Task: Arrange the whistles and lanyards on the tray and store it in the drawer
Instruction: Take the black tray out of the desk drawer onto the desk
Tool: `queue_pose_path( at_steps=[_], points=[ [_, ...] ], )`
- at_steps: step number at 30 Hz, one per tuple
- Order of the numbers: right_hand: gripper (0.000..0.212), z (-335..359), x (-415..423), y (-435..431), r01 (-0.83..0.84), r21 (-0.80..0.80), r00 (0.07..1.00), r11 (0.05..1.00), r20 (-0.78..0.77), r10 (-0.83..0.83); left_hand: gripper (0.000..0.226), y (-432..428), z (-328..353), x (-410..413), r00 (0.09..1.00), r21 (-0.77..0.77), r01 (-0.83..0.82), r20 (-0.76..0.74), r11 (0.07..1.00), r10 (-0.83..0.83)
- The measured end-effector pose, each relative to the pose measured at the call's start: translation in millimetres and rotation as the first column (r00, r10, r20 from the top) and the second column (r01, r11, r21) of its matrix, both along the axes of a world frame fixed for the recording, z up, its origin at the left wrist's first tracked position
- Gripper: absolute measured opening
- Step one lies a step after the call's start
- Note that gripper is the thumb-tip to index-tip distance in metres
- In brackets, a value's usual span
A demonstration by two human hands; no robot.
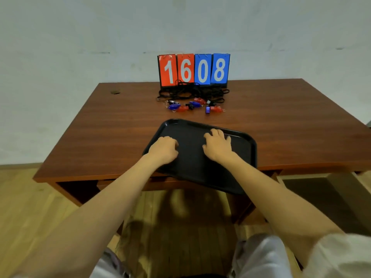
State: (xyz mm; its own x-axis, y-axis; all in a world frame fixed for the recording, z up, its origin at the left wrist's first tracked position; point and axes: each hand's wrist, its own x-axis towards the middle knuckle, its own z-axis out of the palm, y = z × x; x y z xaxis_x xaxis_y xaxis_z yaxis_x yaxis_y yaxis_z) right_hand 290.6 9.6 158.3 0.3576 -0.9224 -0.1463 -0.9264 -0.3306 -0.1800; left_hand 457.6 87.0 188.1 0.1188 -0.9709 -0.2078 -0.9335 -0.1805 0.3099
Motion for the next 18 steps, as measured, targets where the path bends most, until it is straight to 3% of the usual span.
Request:
queue_pose_path(
  at_steps=[5, 11, 18],
  points=[
    [0.060, -8, -12, 9, 0.185, 0.188, 0.982, 0.965, -0.071, -0.174, 0.055, -21, -24, 22, 0.991, 0.135, 0.040, 0.120, 0.990, -0.056],
    [0.064, -12, -18, -17, 0.020, 0.246, 0.999, 0.969, -0.040, -0.010, 0.064, -21, -40, 0, 0.922, 0.142, -0.116, 0.383, 0.983, 0.053],
    [0.064, -14, -9, -49, -0.091, 0.235, 0.996, 0.968, 0.022, 0.088, 0.100, -24, -44, 5, 0.900, 0.051, -0.174, 0.414, 0.983, 0.138]
  ],
)
